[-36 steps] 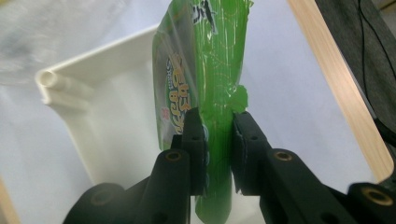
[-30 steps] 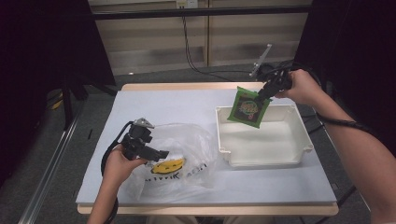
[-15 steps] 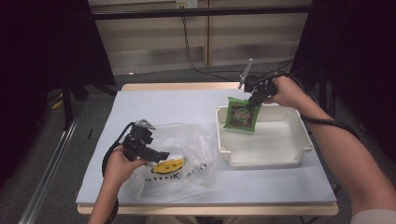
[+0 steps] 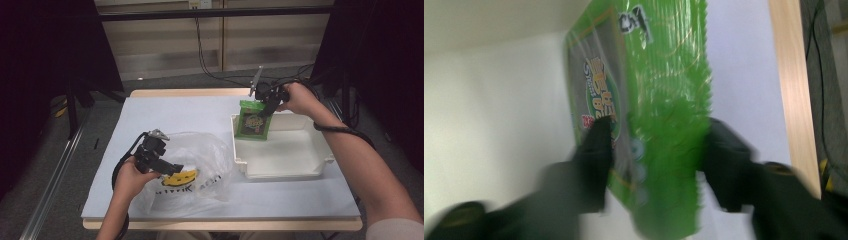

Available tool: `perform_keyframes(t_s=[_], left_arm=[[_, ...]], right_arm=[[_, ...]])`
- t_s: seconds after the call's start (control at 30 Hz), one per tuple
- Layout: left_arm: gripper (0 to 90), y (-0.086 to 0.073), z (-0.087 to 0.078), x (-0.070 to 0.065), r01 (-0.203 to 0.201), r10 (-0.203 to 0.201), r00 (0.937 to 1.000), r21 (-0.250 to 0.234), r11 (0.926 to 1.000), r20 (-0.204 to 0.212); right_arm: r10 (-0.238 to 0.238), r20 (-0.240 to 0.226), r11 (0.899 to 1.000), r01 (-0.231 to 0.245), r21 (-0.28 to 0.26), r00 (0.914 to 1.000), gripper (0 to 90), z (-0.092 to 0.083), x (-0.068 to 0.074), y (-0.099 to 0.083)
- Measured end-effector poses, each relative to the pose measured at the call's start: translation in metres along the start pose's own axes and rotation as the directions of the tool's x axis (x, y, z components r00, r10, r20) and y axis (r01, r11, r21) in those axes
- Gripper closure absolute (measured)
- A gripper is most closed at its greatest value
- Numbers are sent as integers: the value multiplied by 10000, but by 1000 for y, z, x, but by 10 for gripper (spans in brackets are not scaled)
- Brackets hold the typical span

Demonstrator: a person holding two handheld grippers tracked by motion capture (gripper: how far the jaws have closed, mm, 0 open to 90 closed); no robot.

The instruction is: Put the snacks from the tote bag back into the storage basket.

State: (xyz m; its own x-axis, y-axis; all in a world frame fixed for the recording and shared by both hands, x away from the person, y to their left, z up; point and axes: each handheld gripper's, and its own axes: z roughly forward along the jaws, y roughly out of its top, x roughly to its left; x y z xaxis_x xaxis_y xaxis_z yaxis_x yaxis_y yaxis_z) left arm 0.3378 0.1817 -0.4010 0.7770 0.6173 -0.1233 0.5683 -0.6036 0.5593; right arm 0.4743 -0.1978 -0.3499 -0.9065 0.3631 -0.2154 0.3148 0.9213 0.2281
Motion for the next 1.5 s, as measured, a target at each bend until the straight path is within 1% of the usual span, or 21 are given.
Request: perform_keyframes(t_s=[0.03, 0.1, 0.13, 0.2, 0.27, 0.33, 0.4, 0.53, 0.6, 0.67, 0.7, 0.83, 0.9, 0.93, 1.07, 1.17, 1.2, 1.27, 1.43, 1.47, 1.5], left_arm=[[84, 0, -1, 0, 24, -24, 10000, -43, 10000, -26], [84, -1, -1, 0, 75, -76, 9999, -89, 9999, -75], [84, -1, -2, 0, 38, -39, 10000, -81, 10000, -27], [84, -1, -3, 0, 17, -17, 10000, -56, 10000, -40], [84, 0, -3, 0, 41, -42, 10000, -113, 9999, -26], [83, 0, -4, 1, 49, -49, 10000, -109, 9999, -51], [83, 0, -4, 1, 16, -17, 10000, -125, 9999, -63], [83, 2, -5, -1, 60, -61, 10000, -219, 9997, -40], [83, 2, -6, -2, -44, 43, 10000, -165, 9999, -48], [83, 2, -5, -3, 34, -35, 10000, -206, 9998, -17], [83, 2, -5, -3, 13, -14, 10000, -206, 9998, -19], [83, 2, -6, -2, -19, 18, 10000, -225, 9997, -81], [83, 1, -5, -3, 70, -74, 9999, -295, 9995, -135], [83, 1, -5, -3, 96, -98, 9999, -310, 9995, -91], [82, 0, -5, -3, 135, -137, 9999, -280, 9995, -60], [82, 0, -7, -3, 44, -46, 9999, -237, 9997, -91], [82, 0, -7, -3, 38, -41, 9999, -255, 9997, -107], [82, 0, -7, -2, 14, -15, 10000, -256, 9997, -52], [82, 0, -7, -3, -12, 10, 10000, -260, 9997, -99], [83, -1, -7, -3, 14, -17, 10000, -267, 9996, -93], [83, -1, -7, -3, 71, -73, 9999, -297, 9995, -89]], right_arm=[[91, 33, 9999, -91, -147, 10000, 453, -3, -1, -2], [442, 66, 9981, -439, -421, 9990, 344, -9, -2, -5], [661, 91, 9963, -655, -549, 9978, 318, -12, -4, -7], [992, -21, 9935, -991, -562, 9951, 297, -19, -5, -13], [1180, -41, 9893, -1179, -863, 9930, 256, -26, -4, -20], [1553, -155, 9817, -1561, -1095, 9877, 211, -32, -2, -28], [1880, -368, 9700, -1915, -1499, 9815, 195, -39, 1, -35], [2248, -863, 9461, -2386, -2189, 9706, 161, -48, 14, -45], [2267, -982, 9403, -2440, -2372, 9690, 155, -50, 21, -47], [2398, -1177, 9295, -2629, -2586, 9637, 145, -51, 28, -49], [2376, -1233, 9297, -2624, -2584, 9635, 147, -52, 31, -50], [2367, -1420, 9196, -2688, -2865, 9611, 136, -53, 40, -51], [2354, -1356, 9171, -2662, -2969, 9624, 125, -51, 46, -52], [2465, -1434, 9129, -2793, -2976, 9585, 122, -50, 49, -52], [2573, -1709, 9005, -3001, -3148, 9511, 109, -44, 57, -54], [2570, -1621, 9015, -2968, -3149, 9527, 104, -39, 64, -54], [2622, -1703, 9003, -3043, -3112, 9499, 103, -38, 65, -54], [2556, -1706, 8987, -2989, -3208, 9516, 103, -35, 68, -55], [2629, -1734, 8898, -3080, -3367, 9491, 101, -29, 74, -57], [2711, -1786, 8874, -3174, -3342, 9459, 100, -29, 76, -57], [2658, -1775, 8850, -3128, -3449, 9476, 98, -27, 77, -58]])
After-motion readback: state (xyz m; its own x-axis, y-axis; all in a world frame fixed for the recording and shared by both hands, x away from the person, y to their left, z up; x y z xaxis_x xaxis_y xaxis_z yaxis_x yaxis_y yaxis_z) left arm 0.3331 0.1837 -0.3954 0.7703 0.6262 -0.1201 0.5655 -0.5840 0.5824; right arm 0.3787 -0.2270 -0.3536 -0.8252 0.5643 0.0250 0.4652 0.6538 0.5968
